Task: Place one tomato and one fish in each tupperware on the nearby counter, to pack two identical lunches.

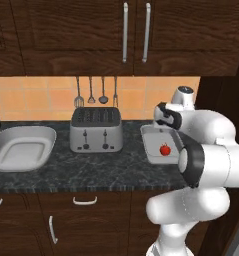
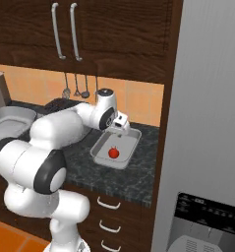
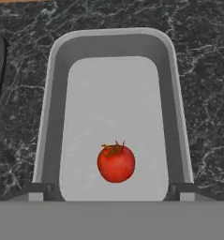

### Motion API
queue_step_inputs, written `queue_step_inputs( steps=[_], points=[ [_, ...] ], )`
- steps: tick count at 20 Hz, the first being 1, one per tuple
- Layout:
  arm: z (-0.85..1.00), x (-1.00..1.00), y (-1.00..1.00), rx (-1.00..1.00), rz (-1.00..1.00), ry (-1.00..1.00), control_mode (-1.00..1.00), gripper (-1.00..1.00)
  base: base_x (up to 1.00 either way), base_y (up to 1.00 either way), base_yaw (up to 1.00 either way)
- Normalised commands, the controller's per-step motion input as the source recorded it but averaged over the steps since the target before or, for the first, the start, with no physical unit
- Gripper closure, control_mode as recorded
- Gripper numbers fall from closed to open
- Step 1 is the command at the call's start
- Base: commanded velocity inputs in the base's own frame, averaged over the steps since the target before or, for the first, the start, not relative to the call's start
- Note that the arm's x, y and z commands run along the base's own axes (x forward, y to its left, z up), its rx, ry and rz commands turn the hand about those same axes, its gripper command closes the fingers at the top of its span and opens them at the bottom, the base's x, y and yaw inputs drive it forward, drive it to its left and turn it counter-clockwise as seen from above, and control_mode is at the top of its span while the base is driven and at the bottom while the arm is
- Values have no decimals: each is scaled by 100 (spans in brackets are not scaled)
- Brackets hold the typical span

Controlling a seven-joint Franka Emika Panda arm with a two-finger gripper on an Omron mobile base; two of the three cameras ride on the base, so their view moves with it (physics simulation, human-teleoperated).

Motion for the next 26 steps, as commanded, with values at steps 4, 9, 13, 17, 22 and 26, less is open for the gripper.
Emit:
queue_step_inputs(
  steps=[4,9,13,17,22,26],
  points=[
    [81,-100,19,-1,-2,11,-100,-100,0,0,0],
    [9,-96,8,-4,3,-8,-100,-100,0,0,0],
    [0,0,0,0,0,0,100,-100,-100,0,5],
    [0,0,0,0,0,0,100,-100,-100,-2,6],
    [0,0,0,0,0,0,100,-100,-100,-66,-4],
    [0,0,0,0,0,0,100,-100,-77,-100,-21]
  ],
)
